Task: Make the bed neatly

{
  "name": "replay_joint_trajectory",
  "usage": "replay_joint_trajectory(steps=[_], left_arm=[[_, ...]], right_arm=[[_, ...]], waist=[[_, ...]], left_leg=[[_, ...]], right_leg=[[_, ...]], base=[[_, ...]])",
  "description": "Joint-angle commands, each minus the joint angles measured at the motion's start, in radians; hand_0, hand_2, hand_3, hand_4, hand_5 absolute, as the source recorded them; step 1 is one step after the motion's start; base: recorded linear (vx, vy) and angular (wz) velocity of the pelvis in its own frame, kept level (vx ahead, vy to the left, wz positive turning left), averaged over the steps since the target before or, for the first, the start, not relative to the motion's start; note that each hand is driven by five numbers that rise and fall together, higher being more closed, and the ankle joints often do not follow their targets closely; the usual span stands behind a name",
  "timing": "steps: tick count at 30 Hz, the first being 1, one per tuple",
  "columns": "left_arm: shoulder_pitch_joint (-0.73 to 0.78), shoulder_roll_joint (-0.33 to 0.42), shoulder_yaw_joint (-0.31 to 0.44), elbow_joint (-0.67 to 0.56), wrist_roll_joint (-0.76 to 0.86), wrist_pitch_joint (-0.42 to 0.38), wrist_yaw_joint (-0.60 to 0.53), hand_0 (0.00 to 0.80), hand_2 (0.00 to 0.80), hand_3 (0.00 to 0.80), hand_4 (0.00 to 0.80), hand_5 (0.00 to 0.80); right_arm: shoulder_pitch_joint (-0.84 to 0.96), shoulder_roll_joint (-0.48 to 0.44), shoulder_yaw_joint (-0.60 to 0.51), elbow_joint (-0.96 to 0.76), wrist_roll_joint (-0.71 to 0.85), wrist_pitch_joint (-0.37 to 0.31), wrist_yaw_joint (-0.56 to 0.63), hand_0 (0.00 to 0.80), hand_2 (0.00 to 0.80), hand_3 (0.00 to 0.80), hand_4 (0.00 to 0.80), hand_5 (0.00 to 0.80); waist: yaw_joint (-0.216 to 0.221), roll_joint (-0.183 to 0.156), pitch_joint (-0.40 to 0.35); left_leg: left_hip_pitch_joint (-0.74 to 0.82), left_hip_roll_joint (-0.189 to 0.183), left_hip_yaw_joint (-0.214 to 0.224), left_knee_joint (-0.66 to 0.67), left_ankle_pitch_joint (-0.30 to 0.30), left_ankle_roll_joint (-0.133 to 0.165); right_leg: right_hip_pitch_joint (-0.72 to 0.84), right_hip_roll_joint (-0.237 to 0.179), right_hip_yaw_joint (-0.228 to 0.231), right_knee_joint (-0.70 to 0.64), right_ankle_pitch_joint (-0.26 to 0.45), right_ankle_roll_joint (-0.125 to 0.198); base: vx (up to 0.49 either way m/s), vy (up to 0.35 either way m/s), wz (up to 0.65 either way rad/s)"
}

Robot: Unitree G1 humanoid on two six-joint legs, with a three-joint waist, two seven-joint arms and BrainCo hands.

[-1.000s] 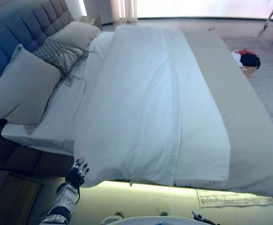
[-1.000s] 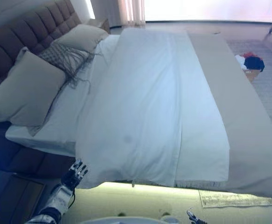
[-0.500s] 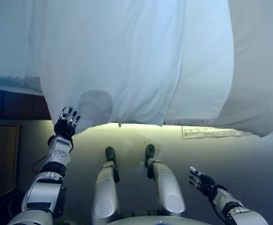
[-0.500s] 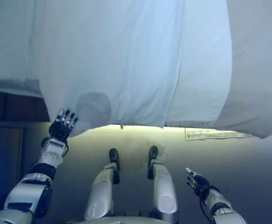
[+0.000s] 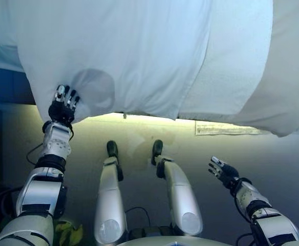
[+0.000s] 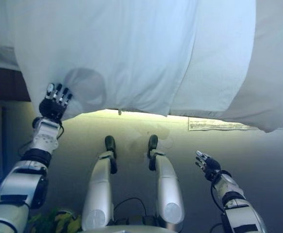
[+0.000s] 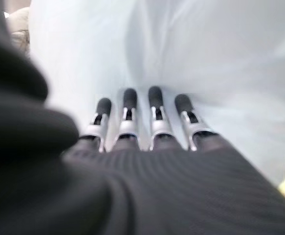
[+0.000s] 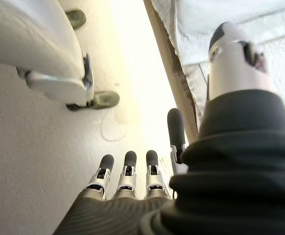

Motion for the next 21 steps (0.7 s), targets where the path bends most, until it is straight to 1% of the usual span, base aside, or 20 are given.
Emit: replay_joint_trajectory(steps=[1,2,3,8,12,16,21], left_arm=[[-0.091,0.082,-0.013,0.016,-0.02,-0.055,0.003,0.0,0.0,0.0,0.0,0.0],[-0.11,0.098,-0.013,0.032,-0.019,-0.055,0.004,0.0,0.0,0.0,0.0,0.0],[-0.123,0.114,-0.014,0.041,-0.015,-0.056,0.014,0.0,0.0,0.0,0.0,0.0],[-0.167,0.172,-0.011,0.087,-0.023,-0.048,0.056,0.0,0.0,0.0,0.0,0.0],[-0.18,0.206,-0.005,0.11,-0.054,-0.036,0.084,0.0,0.0,0.0,0.0,0.0],[-0.167,0.218,0.01,0.145,-0.066,-0.015,0.078,0.0,0.0,0.0,0.0,0.0],[-0.149,0.201,0.007,0.149,-0.076,0.023,0.018,0.0,0.0,0.0,0.0,0.0]], right_arm=[[0.044,-0.089,0.005,0.012,0.043,-0.024,0.015,0.0,0.0,0.0,0.0,0.0],[0.04,-0.098,0.001,0.022,0.046,-0.027,0.016,0.0,0.0,0.0,0.0,0.0],[0.043,-0.105,-0.004,0.029,0.047,-0.033,0.018,0.0,0.0,0.0,0.0,0.0],[0.039,-0.136,-0.024,0.07,0.048,-0.063,0.051,0.0,0.0,0.0,0.0,0.0],[0.042,-0.148,-0.033,0.073,0.046,-0.084,0.077,0.0,0.0,0.0,0.0,0.0],[0.024,-0.159,-0.031,0.071,0.04,-0.086,0.086,0.0,0.0,0.0,0.0,0.0],[-0.01,-0.171,-0.022,0.055,0.044,-0.077,0.065,0.0,0.0,0.0,0.0,0.0]], waist=[[-0.009,0.016,-0.031],[-0.009,0.017,-0.03],[-0.009,0.018,-0.034],[-0.008,0.024,-0.03],[-0.005,0.028,-0.024],[0.0,0.031,-0.023],[0.006,0.031,-0.018]], left_leg=[[-0.072,0.011,-0.017,0.045,0.008,0.0],[-0.092,0.013,-0.021,0.061,0.004,0.0],[-0.103,0.013,-0.032,0.084,-0.033,-0.006],[-0.177,0.015,-0.044,0.146,-0.057,-0.004],[-0.229,0.007,-0.056,0.194,-0.073,0.0],[-0.258,-0.001,-0.062,0.214,-0.08,0.002],[-0.303,-0.01,-0.067,0.25,-0.088,0.005]], right_leg=[[-0.066,-0.023,0.044,0.073,0.013,0.068],[-0.084,-0.025,0.045,0.089,0.009,0.066],[-0.094,-0.025,0.054,0.115,-0.024,0.072],[-0.158,-0.033,0.059,0.166,-0.036,0.067],[-0.204,-0.041,0.061,0.203,-0.04,0.063],[-0.229,-0.042,0.061,0.216,-0.042,0.059],[-0.271,-0.044,0.058,0.254,-0.044,0.057]], base=[[-0.094,0.106,0.03],[0.001,0.109,0.01],[0.013,0.101,0.02],[-0.042,0.099,-0.02],[-0.037,0.085,0.02],[-0.028,0.066,0.08],[-0.03,0.043,0.1]])
